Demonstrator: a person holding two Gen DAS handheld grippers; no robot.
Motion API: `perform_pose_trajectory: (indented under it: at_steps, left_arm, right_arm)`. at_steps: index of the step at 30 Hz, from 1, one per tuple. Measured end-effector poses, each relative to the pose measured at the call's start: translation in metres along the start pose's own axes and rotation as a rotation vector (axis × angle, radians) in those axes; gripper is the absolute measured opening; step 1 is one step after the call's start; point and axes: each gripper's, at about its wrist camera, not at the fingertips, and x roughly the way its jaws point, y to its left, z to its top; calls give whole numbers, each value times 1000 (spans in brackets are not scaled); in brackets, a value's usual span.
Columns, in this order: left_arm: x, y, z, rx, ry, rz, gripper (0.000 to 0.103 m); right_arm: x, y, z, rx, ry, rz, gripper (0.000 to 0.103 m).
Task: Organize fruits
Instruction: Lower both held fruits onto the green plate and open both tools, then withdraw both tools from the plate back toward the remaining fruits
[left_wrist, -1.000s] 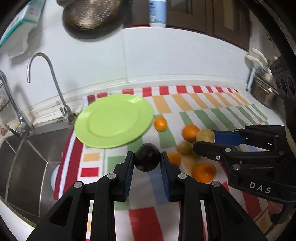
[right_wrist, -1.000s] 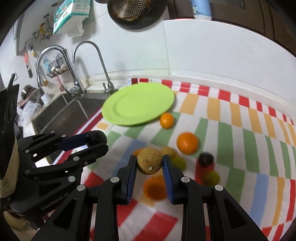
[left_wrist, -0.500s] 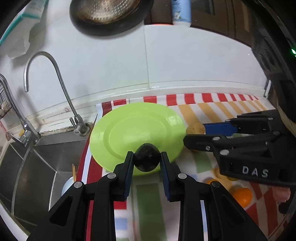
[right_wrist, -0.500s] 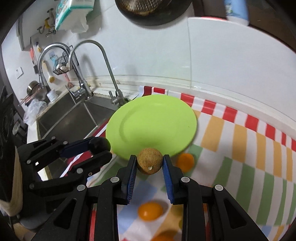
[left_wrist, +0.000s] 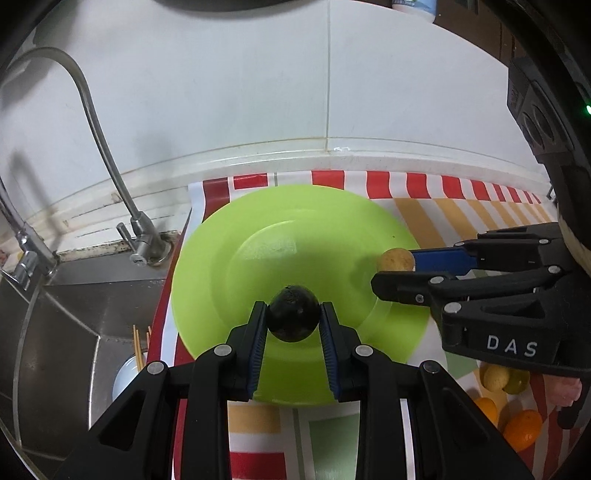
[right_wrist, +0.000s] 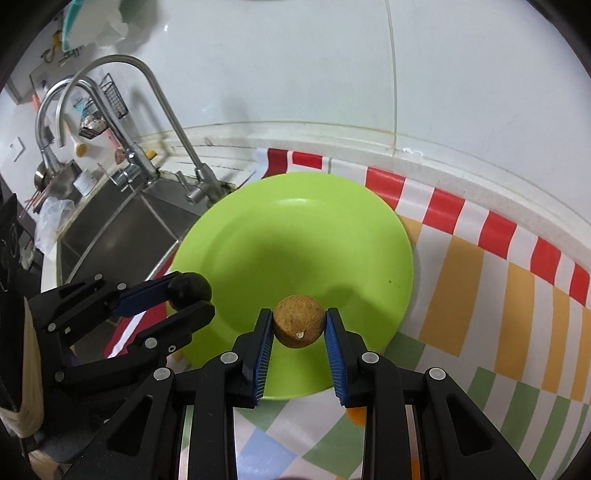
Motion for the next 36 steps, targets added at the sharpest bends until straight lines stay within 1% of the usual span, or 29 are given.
perform_pose_trajectory:
  at_steps: [2,4,6,8,9,12,13,17,19,21,23,24,28,30,33,36]
  left_arm:
    - [4,1,1,-11,11,-10,29]
    - [5,2,0,-12,16,-10,32]
    - [3,2,0,-9,9,9,41]
    - [-3,2,-2,-12,-1,22,47]
    - [-7,2,-3,-12,-5,27,47]
    - [-21,0,-5,-12,-12,49,47]
    - [-29,-2,-6,-14,-22,47,48]
    - [-58,-9,-8,-35,-79,56,60]
    - [-71,-13,-10,-42,-103,61,62]
    - [-84,-16,-12,-53,-125,60,66]
    - [-96,-19,-14,-58,-147,62,67]
    - [-101,-21,-16,-52,-156,65,69]
    - [-120,-33,-23,-31,-179,59,69]
    - [-129,-40,-28,-25,-188,51,72]
    - [-138,-49,-33,-6,-200,49,78]
    - [-147,-59,-39,6,-216,40,80]
  right_arm:
    - [4,-1,2,1,6,-1,29]
    - [5,-2,3,5,6,-1,29]
    - [6,-3,4,4,7,-8,30]
    - [3,-3,3,0,-6,-29,37]
    - [1,-4,2,1,-14,-33,39]
    - [-11,-5,-4,18,-35,-32,39]
    - [-17,-4,-7,13,-48,-37,40]
    - [-41,2,-22,-9,-87,-66,40]
    - [-56,5,-31,-11,-111,-71,40]
    - [-68,8,-37,-15,-136,-78,40]
    - [-82,10,-45,-20,-162,-92,45]
    - [-91,11,-50,-17,-180,-103,50]
    - [-116,14,-65,-13,-218,-125,51]
    - [-127,15,-72,-13,-241,-147,52]
    - [-142,13,-82,-5,-269,-171,58]
    - [-157,10,-94,14,-287,-190,59]
